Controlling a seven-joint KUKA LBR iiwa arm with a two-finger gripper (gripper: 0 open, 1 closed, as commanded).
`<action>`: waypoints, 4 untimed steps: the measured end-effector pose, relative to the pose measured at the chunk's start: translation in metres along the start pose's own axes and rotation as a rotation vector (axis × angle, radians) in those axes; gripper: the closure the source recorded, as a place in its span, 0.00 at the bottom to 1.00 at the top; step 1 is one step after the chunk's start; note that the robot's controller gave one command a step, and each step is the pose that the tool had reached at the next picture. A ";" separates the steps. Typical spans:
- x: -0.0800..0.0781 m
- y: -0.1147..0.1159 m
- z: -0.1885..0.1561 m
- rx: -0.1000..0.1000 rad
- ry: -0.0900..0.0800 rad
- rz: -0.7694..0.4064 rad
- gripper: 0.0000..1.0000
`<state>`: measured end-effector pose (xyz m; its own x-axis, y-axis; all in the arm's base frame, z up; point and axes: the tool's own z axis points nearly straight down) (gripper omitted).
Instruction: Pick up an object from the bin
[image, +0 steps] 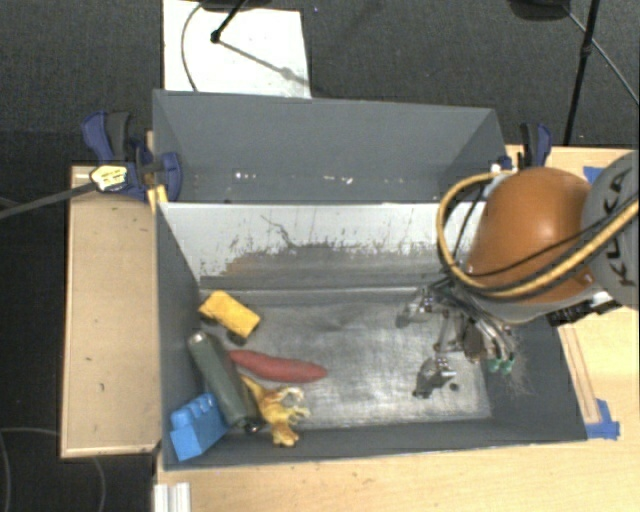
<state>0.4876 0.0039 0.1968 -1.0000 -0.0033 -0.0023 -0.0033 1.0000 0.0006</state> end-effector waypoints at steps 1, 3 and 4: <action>-0.065 0.068 0.081 -0.002 -0.009 0.016 0.00; -0.053 0.150 0.066 -0.002 -0.001 -0.185 0.00; -0.061 0.164 0.114 -0.001 -0.003 -0.273 0.00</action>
Offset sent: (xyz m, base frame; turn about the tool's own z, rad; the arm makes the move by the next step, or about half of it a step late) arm 0.0434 0.1201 -0.0558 -0.2673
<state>0.5483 0.1681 0.0829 -0.9619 -0.2732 -0.0055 -0.2732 0.9620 0.0001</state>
